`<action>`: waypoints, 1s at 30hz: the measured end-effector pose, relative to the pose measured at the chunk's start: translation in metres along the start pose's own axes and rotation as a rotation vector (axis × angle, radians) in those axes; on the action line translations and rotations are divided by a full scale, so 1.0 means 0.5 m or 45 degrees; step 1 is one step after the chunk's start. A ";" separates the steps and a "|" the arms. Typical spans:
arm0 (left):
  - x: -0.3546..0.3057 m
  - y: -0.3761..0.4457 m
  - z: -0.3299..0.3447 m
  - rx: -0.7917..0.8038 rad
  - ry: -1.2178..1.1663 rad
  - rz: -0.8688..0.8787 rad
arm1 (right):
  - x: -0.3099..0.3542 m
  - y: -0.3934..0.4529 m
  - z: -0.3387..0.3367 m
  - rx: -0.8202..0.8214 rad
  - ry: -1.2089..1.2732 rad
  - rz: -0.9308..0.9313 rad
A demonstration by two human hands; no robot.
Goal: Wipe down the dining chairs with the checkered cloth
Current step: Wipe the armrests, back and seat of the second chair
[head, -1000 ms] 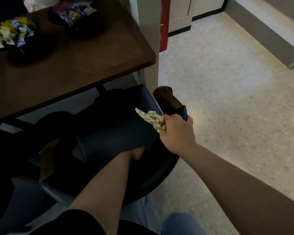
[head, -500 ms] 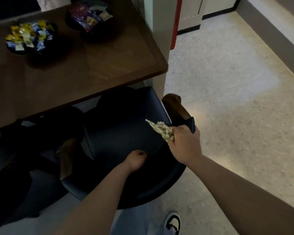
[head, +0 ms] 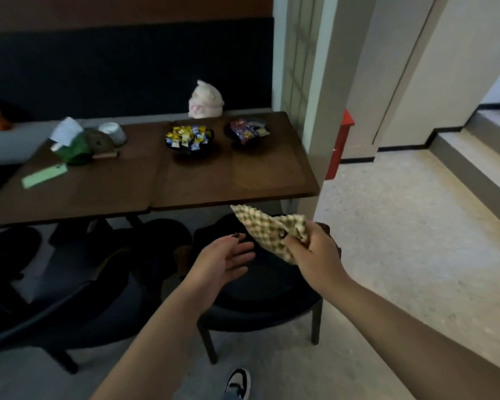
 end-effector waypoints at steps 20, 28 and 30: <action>-0.367 -0.618 -0.324 0.003 0.141 1.076 | 0.663 -0.315 0.092 -0.114 0.199 -0.685; -0.406 -0.763 -0.536 0.109 0.135 1.078 | 0.818 -0.446 0.224 -0.392 0.098 -0.656; -0.405 -0.783 -0.563 0.198 0.078 1.058 | 0.846 -0.471 0.236 -0.348 0.093 -0.677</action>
Point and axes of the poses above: each hand's wrist, its own y-axis towards the middle knuckle, its own z-axis out of the palm, x = y × z, the point moved 3 cm from there along y, towards the middle knuckle, and after that the axes turned 7 degrees about -y, right-handed, at the moved point
